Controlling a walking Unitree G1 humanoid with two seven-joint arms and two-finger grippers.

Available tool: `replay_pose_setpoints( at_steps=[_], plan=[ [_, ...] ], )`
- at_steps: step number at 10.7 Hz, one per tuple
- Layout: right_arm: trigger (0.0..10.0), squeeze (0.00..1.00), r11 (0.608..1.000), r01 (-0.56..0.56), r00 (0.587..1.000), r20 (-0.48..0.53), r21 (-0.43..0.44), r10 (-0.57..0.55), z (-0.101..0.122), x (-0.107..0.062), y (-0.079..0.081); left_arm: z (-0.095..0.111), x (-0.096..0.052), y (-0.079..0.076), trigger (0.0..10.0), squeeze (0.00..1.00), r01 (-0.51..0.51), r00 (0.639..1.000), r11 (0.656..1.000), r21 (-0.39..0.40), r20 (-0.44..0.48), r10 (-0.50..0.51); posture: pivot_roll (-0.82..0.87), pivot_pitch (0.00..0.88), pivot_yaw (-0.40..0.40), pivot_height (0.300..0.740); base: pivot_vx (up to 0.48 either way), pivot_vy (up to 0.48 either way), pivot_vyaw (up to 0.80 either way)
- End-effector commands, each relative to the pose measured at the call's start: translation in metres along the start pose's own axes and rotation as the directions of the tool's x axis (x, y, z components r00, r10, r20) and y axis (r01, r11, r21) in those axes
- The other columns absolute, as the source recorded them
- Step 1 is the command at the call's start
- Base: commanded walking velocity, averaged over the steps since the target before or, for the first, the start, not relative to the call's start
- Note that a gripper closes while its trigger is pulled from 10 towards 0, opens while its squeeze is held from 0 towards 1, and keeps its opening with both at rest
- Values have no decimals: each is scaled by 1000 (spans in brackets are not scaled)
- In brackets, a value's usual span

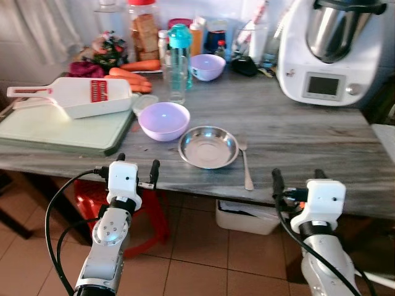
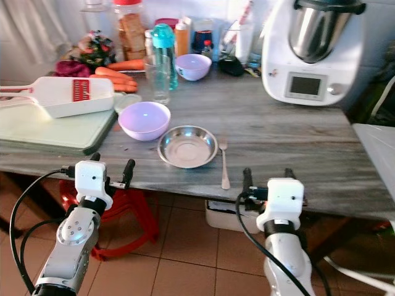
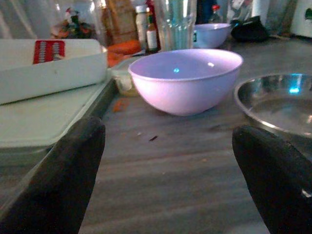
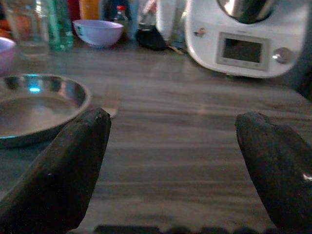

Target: Setting the table

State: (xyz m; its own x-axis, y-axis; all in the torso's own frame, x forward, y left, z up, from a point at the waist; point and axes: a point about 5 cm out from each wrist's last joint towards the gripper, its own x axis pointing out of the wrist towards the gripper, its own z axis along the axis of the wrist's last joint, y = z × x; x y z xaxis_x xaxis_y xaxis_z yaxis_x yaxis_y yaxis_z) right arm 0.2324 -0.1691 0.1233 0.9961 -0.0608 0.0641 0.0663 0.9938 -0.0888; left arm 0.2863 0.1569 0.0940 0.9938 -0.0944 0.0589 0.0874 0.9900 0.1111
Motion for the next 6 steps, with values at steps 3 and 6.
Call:
replay_pose_setpoints(
  at_steps=[3,6],
  plan=[
    [10000,0,1000,-3,1000,21,16,3,4,7,1,1,4,-5,10000,0,13,1000,1000,0,0,-13,21,0,16,740,-307,0,0],
    [10000,0,1000,9,1000,30,26,-10,5,11,0,3,7,-5,10000,0,9,1000,1000,-2,5,-9,24,0,18,740,-360,0,0]
  ],
)
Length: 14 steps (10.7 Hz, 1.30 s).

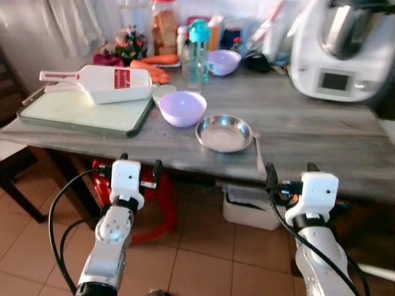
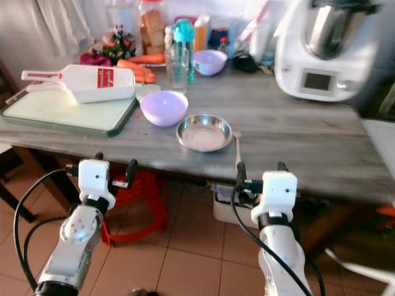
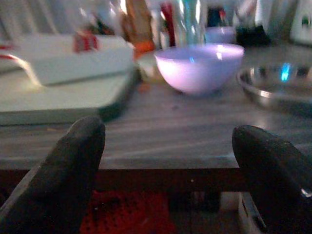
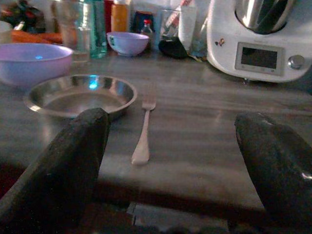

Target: Setting the table

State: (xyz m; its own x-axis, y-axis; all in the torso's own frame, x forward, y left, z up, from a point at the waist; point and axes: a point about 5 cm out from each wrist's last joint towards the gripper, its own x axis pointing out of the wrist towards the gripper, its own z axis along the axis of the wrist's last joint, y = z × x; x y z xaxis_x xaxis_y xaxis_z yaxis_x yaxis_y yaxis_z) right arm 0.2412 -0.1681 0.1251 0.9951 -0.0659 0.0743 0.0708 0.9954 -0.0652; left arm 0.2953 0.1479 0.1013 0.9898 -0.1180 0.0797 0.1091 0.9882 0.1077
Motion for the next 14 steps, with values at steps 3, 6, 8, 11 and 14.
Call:
replay_pose_setpoints(
  at_steps=[3,6,8,11,14],
  plan=[
    [10000,0,999,31,999,29,8,-31,6,6,-4,-2,-1,1,10000,0,-8,1000,1000,-1,-12,8,16,0,28,740,-364,0,0],
    [10000,0,999,43,998,46,12,-44,9,12,-3,5,1,-3,10000,0,55,998,998,-31,39,-54,18,0,31,740,-225,0,0],
    [10000,0,999,50,997,55,11,-51,10,14,-3,9,0,-8,10000,0,110,993,993,-52,57,-107,20,1,36,740,0,0,0],
    [10000,0,998,66,996,53,13,-66,9,13,-5,11,-1,-15,10000,0,176,983,980,-89,69,-171,19,13,41,740,0,-90,0],
    [10000,0,997,73,996,54,15,-74,11,13,-6,12,-1,-18,10000,0,197,979,975,-104,71,-190,10,19,43,740,0,-291,0]
  ],
)
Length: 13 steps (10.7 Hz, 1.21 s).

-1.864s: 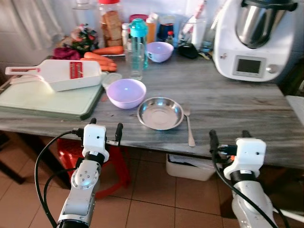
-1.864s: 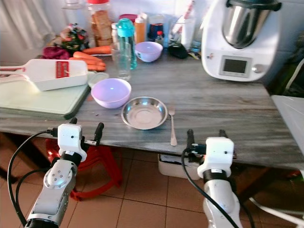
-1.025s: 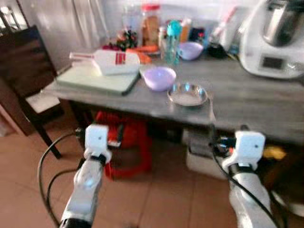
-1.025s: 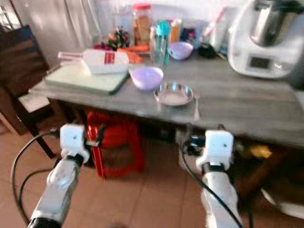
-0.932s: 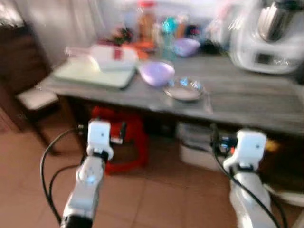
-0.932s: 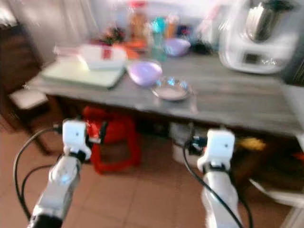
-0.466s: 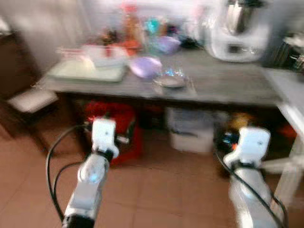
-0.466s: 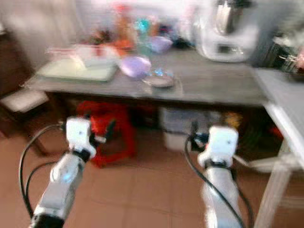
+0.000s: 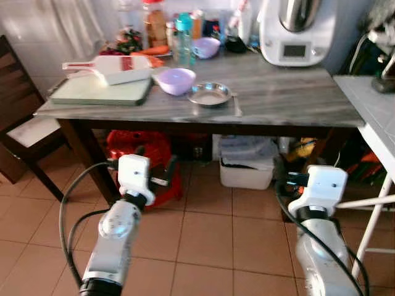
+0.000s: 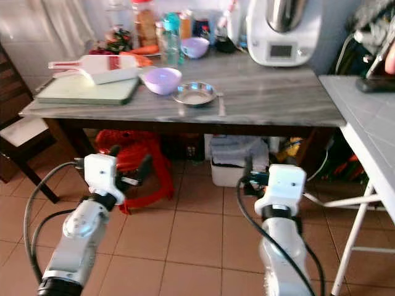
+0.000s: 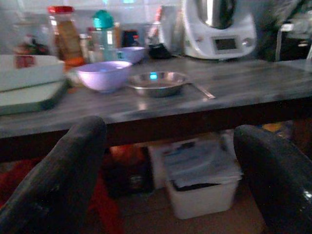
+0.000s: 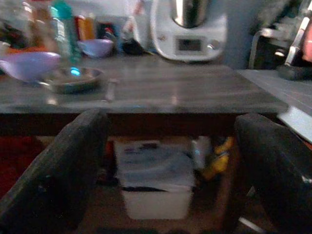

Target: Setting the table

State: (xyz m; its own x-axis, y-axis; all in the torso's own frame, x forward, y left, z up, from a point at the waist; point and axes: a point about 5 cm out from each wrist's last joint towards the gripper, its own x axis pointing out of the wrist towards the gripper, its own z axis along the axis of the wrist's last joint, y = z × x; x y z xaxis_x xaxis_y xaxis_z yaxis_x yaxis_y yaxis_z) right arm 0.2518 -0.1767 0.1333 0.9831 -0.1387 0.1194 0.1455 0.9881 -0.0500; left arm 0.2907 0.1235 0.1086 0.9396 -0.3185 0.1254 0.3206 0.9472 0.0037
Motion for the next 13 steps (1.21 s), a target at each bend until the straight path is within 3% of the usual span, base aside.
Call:
replay_pose_setpoints(
  at_steps=[1,13],
  plan=[
    [10000,0,1000,-2,1000,16,6,2,4,2,3,3,0,6,10000,0,-6,1000,1000,13,2,6,10,19,43,740,0,-296,0],
    [10000,0,1000,5,1000,21,7,-5,6,3,1,7,3,1,10000,0,39,999,999,-9,4,-39,7,29,45,740,0,-299,-37]
  ],
)
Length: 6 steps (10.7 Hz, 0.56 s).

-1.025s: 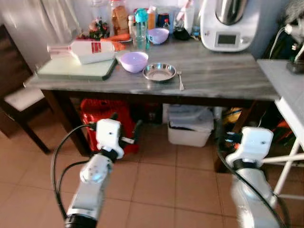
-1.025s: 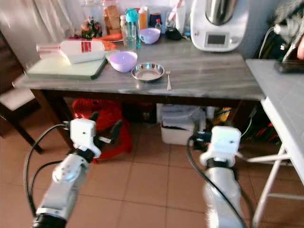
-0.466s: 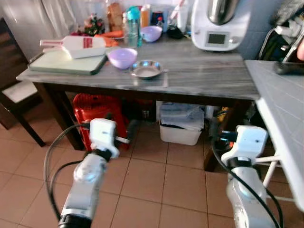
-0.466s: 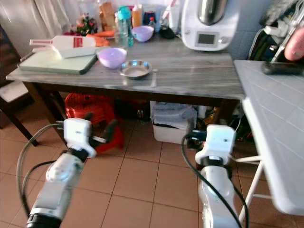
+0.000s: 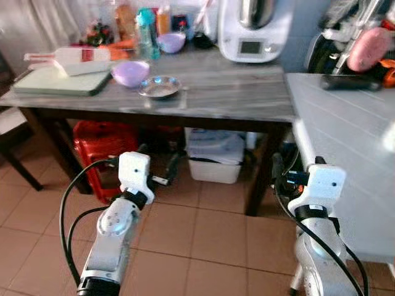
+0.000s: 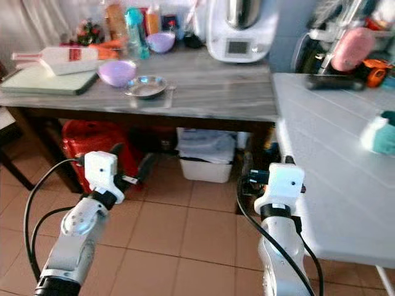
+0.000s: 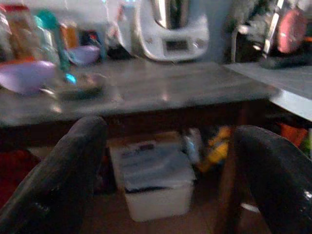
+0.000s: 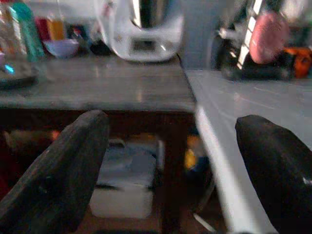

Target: Setting the table

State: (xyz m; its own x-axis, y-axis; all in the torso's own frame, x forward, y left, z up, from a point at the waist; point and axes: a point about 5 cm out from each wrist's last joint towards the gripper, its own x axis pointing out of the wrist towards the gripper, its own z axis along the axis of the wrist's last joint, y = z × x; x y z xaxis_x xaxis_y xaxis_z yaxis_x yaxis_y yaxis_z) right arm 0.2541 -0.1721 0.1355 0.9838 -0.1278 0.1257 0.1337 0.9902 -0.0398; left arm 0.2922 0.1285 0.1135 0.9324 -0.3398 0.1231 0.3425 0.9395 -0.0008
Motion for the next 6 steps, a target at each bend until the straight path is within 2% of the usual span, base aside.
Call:
replay_pose_setpoints(
  at_steps=[1,4,6],
  plan=[
    [10000,0,1000,16,1000,14,-4,-16,4,1,-4,2,2,-4,10000,0,20,1000,1000,-3,6,-20,7,29,45,740,0,-352,0],
    [10000,0,1000,20,1000,17,-1,-20,5,2,-3,3,4,-5,10000,0,25,1000,1000,-5,6,-25,6,29,46,740,0,-350,0],
    [10000,0,1000,20,1000,20,0,-20,6,4,-4,2,5,-6,10000,0,28,1000,1000,-5,3,-28,6,29,46,740,0,-480,0]
  ],
)
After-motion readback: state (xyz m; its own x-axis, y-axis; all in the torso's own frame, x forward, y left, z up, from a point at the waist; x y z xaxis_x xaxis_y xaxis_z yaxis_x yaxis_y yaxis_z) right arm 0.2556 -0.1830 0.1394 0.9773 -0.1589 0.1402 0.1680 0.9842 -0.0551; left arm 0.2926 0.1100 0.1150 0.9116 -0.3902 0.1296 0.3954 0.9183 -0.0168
